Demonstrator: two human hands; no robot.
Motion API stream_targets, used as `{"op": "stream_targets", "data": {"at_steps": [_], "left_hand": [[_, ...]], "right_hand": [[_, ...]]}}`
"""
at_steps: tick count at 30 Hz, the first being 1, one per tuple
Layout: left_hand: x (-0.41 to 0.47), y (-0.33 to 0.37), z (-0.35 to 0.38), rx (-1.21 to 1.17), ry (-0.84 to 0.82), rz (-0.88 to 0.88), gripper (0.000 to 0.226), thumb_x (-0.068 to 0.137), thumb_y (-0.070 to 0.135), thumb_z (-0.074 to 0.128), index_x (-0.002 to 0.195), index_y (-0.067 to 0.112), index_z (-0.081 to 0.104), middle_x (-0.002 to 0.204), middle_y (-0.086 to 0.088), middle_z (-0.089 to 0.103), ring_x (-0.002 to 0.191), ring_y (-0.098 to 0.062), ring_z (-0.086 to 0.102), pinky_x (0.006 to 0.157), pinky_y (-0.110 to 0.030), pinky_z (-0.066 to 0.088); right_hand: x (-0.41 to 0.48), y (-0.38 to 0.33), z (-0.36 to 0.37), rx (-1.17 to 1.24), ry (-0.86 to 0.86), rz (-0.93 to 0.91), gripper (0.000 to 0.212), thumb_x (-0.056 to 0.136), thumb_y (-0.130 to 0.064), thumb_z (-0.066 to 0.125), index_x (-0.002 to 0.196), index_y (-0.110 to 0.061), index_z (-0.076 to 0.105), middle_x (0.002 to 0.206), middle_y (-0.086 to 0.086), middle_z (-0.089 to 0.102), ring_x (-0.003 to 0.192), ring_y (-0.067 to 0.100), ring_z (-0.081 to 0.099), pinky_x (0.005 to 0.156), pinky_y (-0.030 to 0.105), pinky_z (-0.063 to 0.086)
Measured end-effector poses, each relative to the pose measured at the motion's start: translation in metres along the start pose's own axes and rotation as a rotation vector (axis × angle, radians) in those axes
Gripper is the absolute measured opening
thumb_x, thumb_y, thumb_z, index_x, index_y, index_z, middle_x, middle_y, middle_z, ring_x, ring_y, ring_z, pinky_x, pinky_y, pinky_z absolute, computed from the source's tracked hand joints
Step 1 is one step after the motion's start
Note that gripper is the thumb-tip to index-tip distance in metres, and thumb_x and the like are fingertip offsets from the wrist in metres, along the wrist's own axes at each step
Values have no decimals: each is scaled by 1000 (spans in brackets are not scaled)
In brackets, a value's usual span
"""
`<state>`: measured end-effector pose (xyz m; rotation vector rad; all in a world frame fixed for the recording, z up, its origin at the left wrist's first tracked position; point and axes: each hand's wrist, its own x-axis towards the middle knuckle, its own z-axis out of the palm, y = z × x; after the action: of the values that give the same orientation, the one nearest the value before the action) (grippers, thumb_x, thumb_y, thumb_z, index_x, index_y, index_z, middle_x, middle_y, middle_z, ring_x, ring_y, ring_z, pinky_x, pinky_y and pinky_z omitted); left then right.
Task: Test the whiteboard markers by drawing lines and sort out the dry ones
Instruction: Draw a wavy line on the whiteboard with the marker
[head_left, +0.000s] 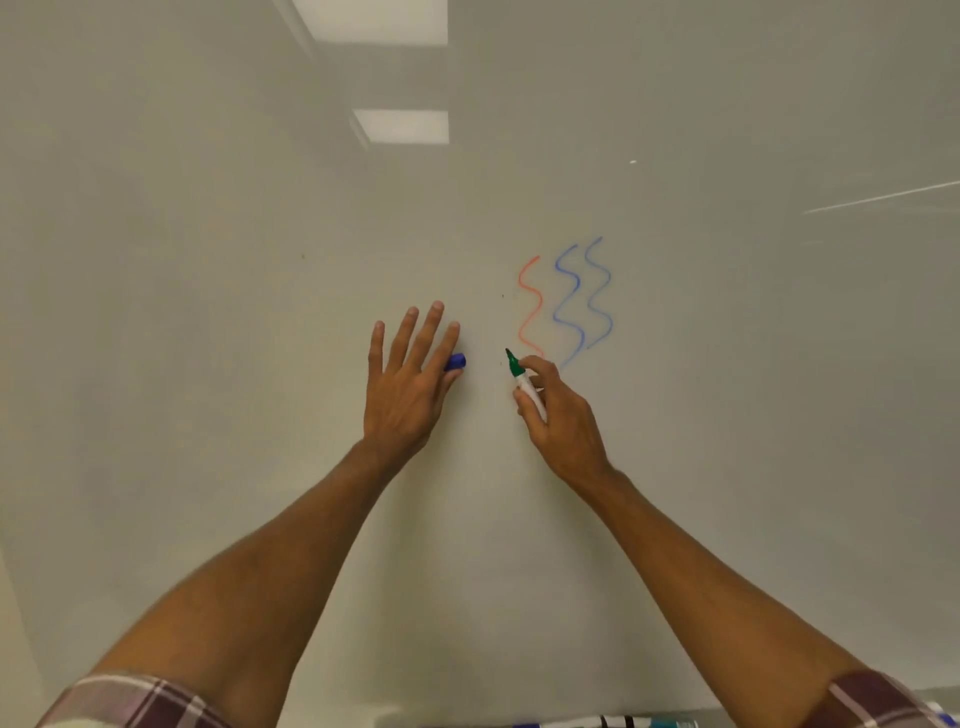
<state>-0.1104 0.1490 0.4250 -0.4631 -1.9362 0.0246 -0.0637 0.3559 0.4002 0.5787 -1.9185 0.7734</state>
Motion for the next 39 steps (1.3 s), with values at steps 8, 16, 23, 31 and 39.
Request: {"op": "stream_targets", "data": {"at_steps": [8, 16, 23, 31, 39], "left_hand": [[49, -30, 8, -111, 62, 5, 57, 105, 48, 19, 155, 20, 21, 162, -7, 13, 150, -29, 8, 120, -56, 7], [54, -30, 25, -77, 150, 19, 57, 105, 49, 16, 154, 20, 22, 161, -7, 20, 149, -30, 12, 120, -54, 9], [56, -29, 29, -53, 157, 22, 59, 104, 51, 17, 154, 20, 24, 161, -8, 20, 149, -30, 13, 120, -54, 9], [57, -31, 28, -43, 167, 24, 61, 104, 53, 15, 153, 19, 28, 160, -8, 23, 149, -31, 15, 120, -52, 8], [56, -33, 31, -29, 178, 17, 59, 104, 50, 18, 153, 19, 27, 160, -8, 22, 149, -31, 15, 120, -53, 10]], "right_hand": [[51, -10, -2, -64, 139, -186, 31, 97, -29, 46, 122, -17, 60, 97, -2, 66, 75, 12, 60, 61, 36, 53], [78, -14, 6, -149, 330, -303, 27, 87, -36, 65, 103, -15, 64, 92, -1, 64, 82, 15, 57, 69, 34, 46], [97, -30, 17, -26, 459, -63, 33, 85, -26, 61, 115, -10, 61, 80, -7, 61, 61, 2, 45, 66, 35, 50], [106, -15, 31, -186, 471, -136, 24, 86, -23, 61, 102, -5, 63, 74, 5, 64, 59, 16, 56, 63, 32, 45], [80, -5, 38, -248, 446, -131, 24, 87, -28, 53, 94, -11, 68, 67, -2, 59, 60, 13, 52, 69, 26, 29]]}}
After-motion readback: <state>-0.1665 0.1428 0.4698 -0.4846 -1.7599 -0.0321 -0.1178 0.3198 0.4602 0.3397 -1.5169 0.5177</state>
